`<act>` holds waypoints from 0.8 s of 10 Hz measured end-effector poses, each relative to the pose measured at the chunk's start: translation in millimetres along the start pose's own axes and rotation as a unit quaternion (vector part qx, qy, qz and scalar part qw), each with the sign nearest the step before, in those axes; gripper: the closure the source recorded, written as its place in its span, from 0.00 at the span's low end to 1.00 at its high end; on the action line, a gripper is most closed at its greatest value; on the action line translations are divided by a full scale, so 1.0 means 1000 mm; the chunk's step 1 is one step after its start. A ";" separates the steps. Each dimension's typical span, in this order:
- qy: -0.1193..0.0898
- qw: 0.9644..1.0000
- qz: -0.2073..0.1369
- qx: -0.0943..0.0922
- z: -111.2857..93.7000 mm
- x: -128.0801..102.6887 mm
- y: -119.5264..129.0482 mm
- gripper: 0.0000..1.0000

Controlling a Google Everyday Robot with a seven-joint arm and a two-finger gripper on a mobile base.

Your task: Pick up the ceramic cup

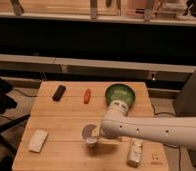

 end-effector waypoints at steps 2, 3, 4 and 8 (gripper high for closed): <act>0.000 1.000 0.000 -0.002 -0.002 0.000 0.000 0.20; 0.000 1.000 0.002 -0.002 -0.002 0.000 0.002 0.20; -0.001 1.000 0.001 -0.002 -0.002 -0.001 0.001 0.20; -0.007 1.000 -0.002 -0.004 0.006 0.000 -0.001 0.21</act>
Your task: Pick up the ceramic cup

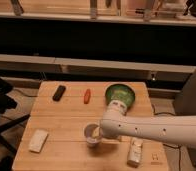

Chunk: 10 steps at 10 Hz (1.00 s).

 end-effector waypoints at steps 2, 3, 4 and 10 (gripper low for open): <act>0.001 1.000 0.003 0.000 -0.004 0.000 0.006 0.24; 0.000 1.000 0.004 0.001 -0.004 0.000 0.007 0.20; 0.000 1.000 0.005 0.001 -0.003 0.000 0.007 0.21; -0.002 1.000 0.008 0.003 -0.003 0.002 0.011 0.81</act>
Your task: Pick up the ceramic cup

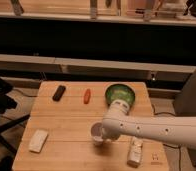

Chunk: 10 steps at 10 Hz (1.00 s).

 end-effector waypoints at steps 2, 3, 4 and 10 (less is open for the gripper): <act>0.002 1.000 -0.006 -0.001 -0.006 0.005 -0.002 0.99; 0.004 1.000 -0.009 0.000 -0.015 0.009 -0.004 1.00; 0.006 1.000 -0.011 -0.001 -0.021 0.012 -0.004 1.00; 0.006 1.000 -0.014 -0.002 -0.031 0.020 -0.002 1.00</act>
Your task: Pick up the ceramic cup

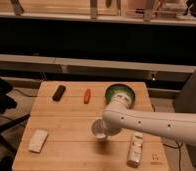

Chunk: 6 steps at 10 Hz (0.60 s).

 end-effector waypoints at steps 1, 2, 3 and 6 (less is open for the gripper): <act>0.000 1.000 0.000 -0.001 -0.006 0.002 0.001 1.00; 0.001 1.000 -0.001 -0.001 -0.011 0.004 0.001 1.00; 0.000 1.000 -0.002 -0.001 -0.013 0.005 0.002 1.00; 0.001 1.000 -0.004 -0.002 -0.014 0.007 0.005 1.00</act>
